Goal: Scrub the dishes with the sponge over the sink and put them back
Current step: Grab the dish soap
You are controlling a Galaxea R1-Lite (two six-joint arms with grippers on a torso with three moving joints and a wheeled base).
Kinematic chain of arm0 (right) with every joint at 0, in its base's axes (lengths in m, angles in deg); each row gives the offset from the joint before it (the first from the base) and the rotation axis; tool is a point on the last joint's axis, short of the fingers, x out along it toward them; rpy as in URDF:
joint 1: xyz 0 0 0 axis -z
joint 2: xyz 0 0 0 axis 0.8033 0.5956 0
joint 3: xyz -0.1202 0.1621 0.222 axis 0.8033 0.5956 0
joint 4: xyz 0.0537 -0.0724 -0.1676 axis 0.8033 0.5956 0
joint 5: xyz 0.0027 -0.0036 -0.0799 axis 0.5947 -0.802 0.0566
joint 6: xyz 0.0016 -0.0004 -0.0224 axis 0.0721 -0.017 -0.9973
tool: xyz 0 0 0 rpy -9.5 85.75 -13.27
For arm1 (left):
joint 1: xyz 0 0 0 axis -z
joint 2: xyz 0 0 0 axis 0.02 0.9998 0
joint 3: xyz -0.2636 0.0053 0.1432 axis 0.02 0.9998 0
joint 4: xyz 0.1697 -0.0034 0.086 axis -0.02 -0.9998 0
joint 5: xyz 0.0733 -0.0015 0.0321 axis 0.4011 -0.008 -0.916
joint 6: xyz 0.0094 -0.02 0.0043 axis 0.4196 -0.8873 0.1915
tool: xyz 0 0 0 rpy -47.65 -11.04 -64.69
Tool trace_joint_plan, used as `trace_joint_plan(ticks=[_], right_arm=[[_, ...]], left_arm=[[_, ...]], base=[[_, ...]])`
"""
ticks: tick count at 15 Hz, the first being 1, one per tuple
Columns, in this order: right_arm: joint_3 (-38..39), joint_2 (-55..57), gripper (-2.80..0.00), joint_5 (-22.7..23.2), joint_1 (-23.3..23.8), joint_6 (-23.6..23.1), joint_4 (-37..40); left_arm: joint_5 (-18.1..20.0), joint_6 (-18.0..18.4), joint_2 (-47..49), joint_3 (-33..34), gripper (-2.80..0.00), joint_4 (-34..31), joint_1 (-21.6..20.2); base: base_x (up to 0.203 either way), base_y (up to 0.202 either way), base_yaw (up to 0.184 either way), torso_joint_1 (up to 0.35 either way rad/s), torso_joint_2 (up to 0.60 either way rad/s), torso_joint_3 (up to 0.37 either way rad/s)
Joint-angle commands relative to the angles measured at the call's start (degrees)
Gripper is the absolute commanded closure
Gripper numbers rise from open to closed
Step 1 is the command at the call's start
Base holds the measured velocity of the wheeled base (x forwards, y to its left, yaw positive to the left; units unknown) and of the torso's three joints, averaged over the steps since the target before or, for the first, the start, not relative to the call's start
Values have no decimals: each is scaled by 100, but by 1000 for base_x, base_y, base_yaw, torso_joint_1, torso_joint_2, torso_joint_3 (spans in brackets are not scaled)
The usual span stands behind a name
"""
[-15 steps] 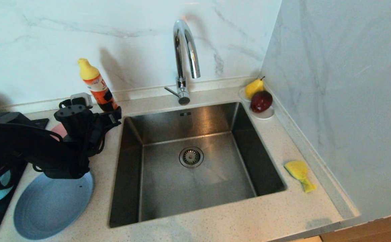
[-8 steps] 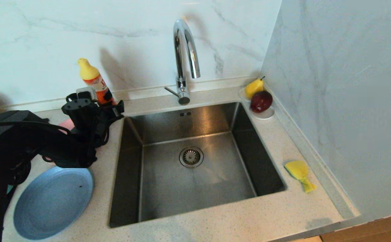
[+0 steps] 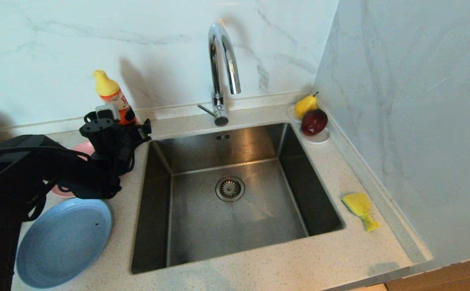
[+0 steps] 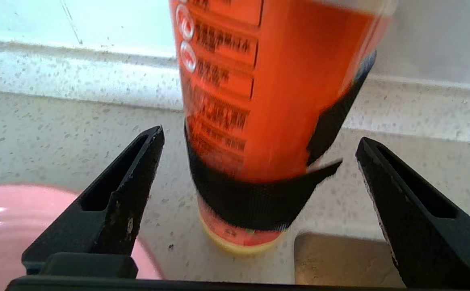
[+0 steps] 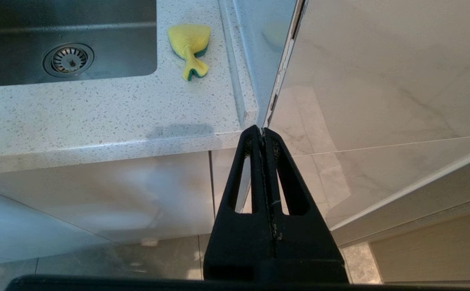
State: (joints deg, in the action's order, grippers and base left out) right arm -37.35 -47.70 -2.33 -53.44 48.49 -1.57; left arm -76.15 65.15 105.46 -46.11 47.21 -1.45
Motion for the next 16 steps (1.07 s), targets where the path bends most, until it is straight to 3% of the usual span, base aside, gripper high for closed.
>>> trace_joint_plan(ticks=[1,10,11,16], right_arm=[[0,-7,0,4,0,-5,-1],[0,-2,0,4,0,-5,-1],[0,-4,0,4,0,-5,-1],[0,-2,0,4,0,-5,-1]], left_arm=[[-36,-6,68,-130,-280,5,-5],[-72,-3,231,-462,-280,-136,-18],[-93,8,251,-543,0,-203,-21],[-116,21,500,-918,0,-295,-66]], base=[[0,0,0,0,0,0],[0,0,0,0,0,0],[0,0,0,0,0,0],[0,0,0,0,0,0]])
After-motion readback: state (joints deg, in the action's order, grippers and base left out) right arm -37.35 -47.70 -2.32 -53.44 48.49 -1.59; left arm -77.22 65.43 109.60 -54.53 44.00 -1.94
